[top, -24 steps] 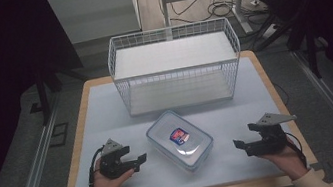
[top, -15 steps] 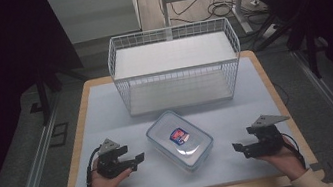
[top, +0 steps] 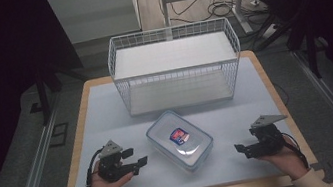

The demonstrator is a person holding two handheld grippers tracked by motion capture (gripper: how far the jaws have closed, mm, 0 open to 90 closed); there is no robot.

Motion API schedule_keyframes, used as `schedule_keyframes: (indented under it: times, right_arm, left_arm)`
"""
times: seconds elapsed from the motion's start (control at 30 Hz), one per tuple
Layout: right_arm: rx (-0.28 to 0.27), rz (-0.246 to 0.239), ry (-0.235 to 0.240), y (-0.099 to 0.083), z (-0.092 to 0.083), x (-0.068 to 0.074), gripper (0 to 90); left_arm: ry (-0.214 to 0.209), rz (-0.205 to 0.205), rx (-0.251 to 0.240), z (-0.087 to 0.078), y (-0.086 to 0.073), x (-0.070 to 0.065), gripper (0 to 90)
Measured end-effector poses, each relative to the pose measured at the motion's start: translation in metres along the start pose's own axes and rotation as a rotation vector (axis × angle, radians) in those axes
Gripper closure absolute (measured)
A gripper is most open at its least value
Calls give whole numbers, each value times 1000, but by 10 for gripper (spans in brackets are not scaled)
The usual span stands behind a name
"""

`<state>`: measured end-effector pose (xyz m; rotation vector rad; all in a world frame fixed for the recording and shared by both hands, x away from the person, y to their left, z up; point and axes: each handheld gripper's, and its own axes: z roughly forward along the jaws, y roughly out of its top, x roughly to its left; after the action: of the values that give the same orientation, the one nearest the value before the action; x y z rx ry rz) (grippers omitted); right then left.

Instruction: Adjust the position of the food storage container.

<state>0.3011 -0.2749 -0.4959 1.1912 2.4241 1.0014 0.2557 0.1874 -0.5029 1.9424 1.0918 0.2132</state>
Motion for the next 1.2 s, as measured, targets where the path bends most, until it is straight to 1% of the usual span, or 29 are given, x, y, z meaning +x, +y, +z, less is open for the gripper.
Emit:
schedule_keyframes:
  times: [0.03, 0.07, 0.13, 0.17, 0.2, 0.23, 0.33, 0.37, 0.4, 0.43, 0.47, 0.5, 0.53, 0.57, 0.6, 0.63, 0.67, 0.77, 0.83, 0.87, 0.97, 1.03, 1.07, 1.17, 1.2]
  right_arm:
    - [-3, -1, 1, 0, 0, 0, 145]
    - [-4, 0, 1, 0, 0, 0, 145]
    - [-5, 1, 2, 0, 0, -1, 145]
    - [-5, 1, 2, 0, 0, -1, 145]
    - [-5, 2, 3, 0, 0, -1, 145]
    - [0, 6, 6, 0, 0, 0, 145]
    - [-2, 6, 8, 0, 0, 0, 145]
    - [-2, 6, 8, 0, 0, 0, 145]
    - [-6, 5, 11, 0, 0, 0, 145]
    - [-6, 5, 11, 0, 0, 0, 145]
    - [-12, 10, 16, 1, 0, 0, 145]
    - [-12, 10, 16, 1, 0, 0, 145]
    - [-11, 15, 19, 1, 0, 0, 145]
    - [-11, 15, 19, 1, 0, 0, 145]
    - [-11, 15, 19, 1, 0, 0, 145]
    - [-11, 16, 20, 1, 0, 0, 145]
    - [-11, 17, 21, 1, 0, 0, 145]
    - [-11, 17, 23, 1, 0, 0, 146]
    - [-12, 18, 25, 1, 0, -1, 145]
    - [-12, 18, 25, 1, 0, -1, 145]
    - [-12, 21, 26, 1, 0, -1, 146]
    - [-12, 21, 26, 1, 0, -1, 146]
    - [-10, 20, 30, 1, 0, -1, 146]
    - [-11, 19, 31, 1, 0, -1, 146]
    - [-11, 20, 31, 1, 0, -1, 146]
  left_arm:
    - [0, 0, 0, 0, 0, 0, 377]
    - [-16, 12, 14, 0, -2, -6, 417]
    - [-59, 26, 28, 1, -3, -12, 518]
    - [-59, 26, 28, 1, -3, -12, 571]
    - [-82, 40, 39, 2, -4, -16, 571]
    - [-104, 68, 57, 5, -4, -22, 665]
    - [-148, 101, 78, 11, -4, -33, 773]
    - [-148, 101, 78, 11, -4, -33, 811]
    - [-174, 120, 96, 17, -3, -40, 842]
    - [-174, 120, 96, 17, -3, -40, 853]
    - [-191, 139, 110, 23, -2, -46, 860]
    - [-191, 139, 110, 23, -2, -46, 862]
    - [-204, 160, 121, 28, 0, -52, 866]
    - [-204, 160, 121, 28, 0, -52, 871]
    - [-218, 170, 124, 33, 3, -57, 877]
    - [-218, 170, 124, 33, 3, -57, 879]
    - [-226, 182, 131, 39, 5, -62, 881]
    - [-233, 204, 145, 48, 8, -70, 887]
    - [-236, 208, 147, 51, 9, -72, 888]
    - [-240, 218, 154, 56, 10, -77, 889]
    - [-245, 231, 162, 62, 11, -83, 892]
    - [-245, 237, 165, 64, 11, -85, 893]
    - [-236, 246, 172, 67, 12, -88, 898]
    - [-243, 252, 179, 70, 12, -90, 898]
    - [-244, 251, 172, 72, 14, -91, 898]
